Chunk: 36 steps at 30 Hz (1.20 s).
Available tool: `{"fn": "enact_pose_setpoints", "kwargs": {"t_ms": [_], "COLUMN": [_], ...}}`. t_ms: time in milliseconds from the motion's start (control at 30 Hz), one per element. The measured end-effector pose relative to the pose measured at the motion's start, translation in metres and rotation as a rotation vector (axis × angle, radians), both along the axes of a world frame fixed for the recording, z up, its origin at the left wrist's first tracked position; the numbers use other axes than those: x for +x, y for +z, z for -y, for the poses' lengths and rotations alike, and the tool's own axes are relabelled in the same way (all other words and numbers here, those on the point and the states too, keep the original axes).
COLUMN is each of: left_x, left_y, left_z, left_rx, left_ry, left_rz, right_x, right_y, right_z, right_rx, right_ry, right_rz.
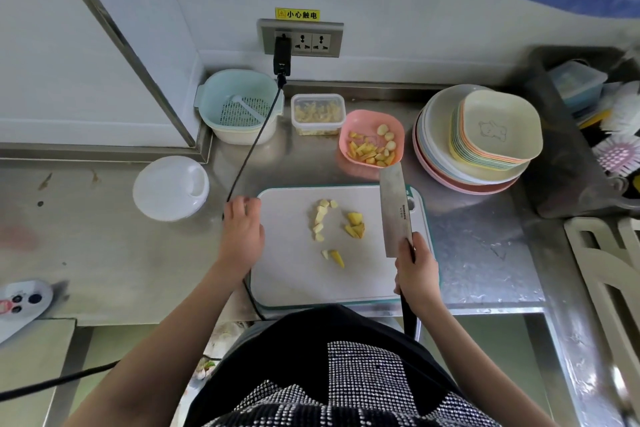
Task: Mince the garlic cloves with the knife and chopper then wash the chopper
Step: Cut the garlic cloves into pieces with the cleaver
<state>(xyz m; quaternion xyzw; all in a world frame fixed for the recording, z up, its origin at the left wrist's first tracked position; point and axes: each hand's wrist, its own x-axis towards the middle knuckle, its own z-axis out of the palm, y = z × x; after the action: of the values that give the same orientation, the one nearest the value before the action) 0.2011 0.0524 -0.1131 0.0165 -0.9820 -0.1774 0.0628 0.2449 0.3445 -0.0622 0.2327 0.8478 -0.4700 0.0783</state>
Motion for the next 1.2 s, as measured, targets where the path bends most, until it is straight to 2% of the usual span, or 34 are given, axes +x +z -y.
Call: {"fn": "enact_pose_setpoints", "kwargs": {"t_ms": [100,167,267,367,500,700,933,1033,1200], "left_x": [-0.016,-0.023,-0.021,-0.013,-0.010,-0.026,-0.045,-0.047,-0.042], "left_y": [0.015,0.020,0.019,0.015,0.012,0.024,0.014,0.011,0.011], "left_z": [0.021,0.038,0.053,0.041,-0.003,-0.082,-0.132,-0.132,-0.117], "left_rx": [-0.065,-0.076,-0.150,-0.115,-0.001,0.032,-0.046,0.117,0.472], "left_ry": [0.138,0.123,0.013,-0.066,-0.229,-0.543,-0.736,-0.642,-0.288], "left_rz": [0.012,-0.005,-0.020,0.031,0.076,0.011,0.334,0.350,0.339], "right_x": [0.004,0.006,0.008,0.008,0.008,0.008,0.008,0.008,0.008], "right_y": [-0.002,-0.003,-0.005,-0.005,-0.004,-0.005,-0.002,-0.003,-0.007], "right_z": [-0.002,-0.002,0.001,0.007,0.011,0.008,0.007,0.007,0.011], "right_rx": [-0.016,-0.017,-0.009,-0.020,-0.018,-0.017,0.031,0.076,0.076], "right_ry": [-0.006,-0.005,0.007,0.014,0.026,-0.024,0.009,0.034,0.071], "right_rz": [0.003,0.012,0.010,0.010,0.001,0.007,-0.001,0.003,0.029]}}
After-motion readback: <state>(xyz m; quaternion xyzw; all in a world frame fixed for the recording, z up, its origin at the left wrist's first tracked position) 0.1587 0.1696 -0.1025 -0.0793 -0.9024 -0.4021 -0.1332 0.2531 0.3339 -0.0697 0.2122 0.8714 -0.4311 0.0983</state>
